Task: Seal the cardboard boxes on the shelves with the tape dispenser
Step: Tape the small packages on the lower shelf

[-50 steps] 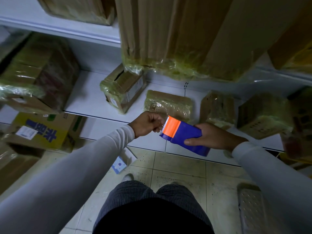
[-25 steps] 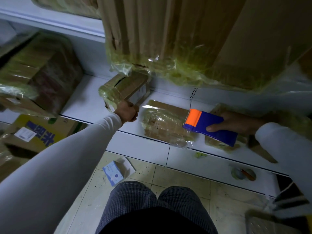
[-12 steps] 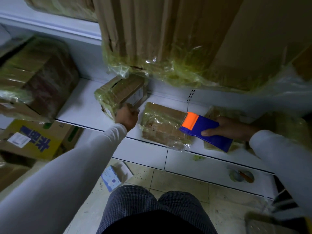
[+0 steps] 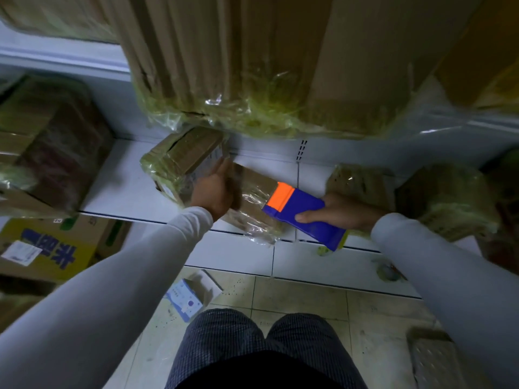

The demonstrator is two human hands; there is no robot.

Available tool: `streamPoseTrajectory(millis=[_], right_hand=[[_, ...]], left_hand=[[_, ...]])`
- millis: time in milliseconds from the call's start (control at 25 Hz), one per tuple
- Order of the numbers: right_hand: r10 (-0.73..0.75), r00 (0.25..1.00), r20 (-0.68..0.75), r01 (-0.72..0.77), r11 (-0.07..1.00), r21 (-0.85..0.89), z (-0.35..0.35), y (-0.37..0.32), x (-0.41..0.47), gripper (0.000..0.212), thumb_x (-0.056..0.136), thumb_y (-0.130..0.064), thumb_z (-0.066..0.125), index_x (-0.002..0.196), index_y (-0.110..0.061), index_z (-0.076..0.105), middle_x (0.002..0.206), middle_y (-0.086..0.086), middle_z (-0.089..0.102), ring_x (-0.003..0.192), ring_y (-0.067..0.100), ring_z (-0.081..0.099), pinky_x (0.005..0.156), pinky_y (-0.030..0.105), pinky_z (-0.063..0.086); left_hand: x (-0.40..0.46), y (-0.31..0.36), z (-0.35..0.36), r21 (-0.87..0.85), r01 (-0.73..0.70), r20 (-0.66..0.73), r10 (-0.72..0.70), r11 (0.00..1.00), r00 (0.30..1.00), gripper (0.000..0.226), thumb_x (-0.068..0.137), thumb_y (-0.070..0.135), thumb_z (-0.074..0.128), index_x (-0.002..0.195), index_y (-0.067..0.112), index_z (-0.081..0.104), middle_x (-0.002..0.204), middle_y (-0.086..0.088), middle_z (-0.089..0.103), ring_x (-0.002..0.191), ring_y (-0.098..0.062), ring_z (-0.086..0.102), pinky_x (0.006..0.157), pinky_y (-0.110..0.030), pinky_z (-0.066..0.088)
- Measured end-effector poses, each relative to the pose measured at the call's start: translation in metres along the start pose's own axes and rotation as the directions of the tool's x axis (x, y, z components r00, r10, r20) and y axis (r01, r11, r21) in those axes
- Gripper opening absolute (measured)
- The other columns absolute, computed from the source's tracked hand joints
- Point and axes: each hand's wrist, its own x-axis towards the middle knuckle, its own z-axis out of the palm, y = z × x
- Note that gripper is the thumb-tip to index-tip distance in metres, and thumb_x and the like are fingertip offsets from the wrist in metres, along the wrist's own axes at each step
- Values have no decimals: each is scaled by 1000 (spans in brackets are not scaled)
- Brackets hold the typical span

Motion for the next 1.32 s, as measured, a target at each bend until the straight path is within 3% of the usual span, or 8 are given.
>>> streamPoseTrajectory(millis=[120,360,600,720,880,1040,1120,1320], right_hand=[[21,1000,9,-22,999,40,13,-1,-1,72,51,-69,78,97,-14,72,86,5,77,82,25,74,74,34,56],[-22,1000,20,20,996,88,12,17,-26,44,74,-51,77,100,-16,71,90,3,77,85,22,73,75,33,54],[130,991,-34,-125,984,125,2,58,-74,60,66,-53,79,108,-12,70,105,10,75,101,33,68,98,52,50],[167,980,-108,-160,985,71,18,54,-61,41,77,-48,77,101,-16,70,100,8,74,94,28,69,87,41,53],[190,962,-196,-201,979,-38,47,45,-33,46,75,-55,75,97,-16,68,90,6,71,82,22,67,79,34,52],[218,933,-288,-330,837,-436,74,46,-22,55,76,-61,67,108,-17,58,91,1,64,76,19,58,71,32,45],[277,921,-273,-369,845,-387,86,63,-28,51,78,-63,66,103,-20,56,100,4,67,80,21,58,69,29,42],[281,920,-274,-344,913,-218,86,82,-45,54,73,-68,69,82,-15,61,72,0,62,67,16,62,53,25,38]], left_hand=[[-2,13,17,-52,-286,110,290,957,951,44,100,22,42,142,11,42,153,-14,30,140,-30,30,115,-33,21],[7,5,32,191,-351,265,296,917,918,49,102,35,28,149,20,26,158,-6,19,146,-22,14,117,-37,11],[8,6,35,223,-361,287,293,906,912,49,102,39,23,150,28,21,159,-3,15,147,-21,10,116,-38,8],[5,16,37,280,-324,350,218,904,911,58,96,58,24,149,38,15,160,-5,6,147,-24,3,117,-44,3],[-4,27,44,333,-283,359,156,900,920,82,79,81,26,149,39,12,160,-7,-1,147,-25,-4,115,-54,0],[1,29,39,314,-295,402,155,902,903,83,80,79,24,150,36,10,160,-10,-3,147,-25,-7,116,-52,-2],[0,32,39,308,-304,408,163,902,898,82,84,74,29,151,30,8,160,-11,-6,147,-24,-9,116,-51,-3],[-11,56,48,159,-281,334,216,946,917,78,87,49,51,150,15,19,160,-11,2,147,-23,-2,117,-48,-2]])
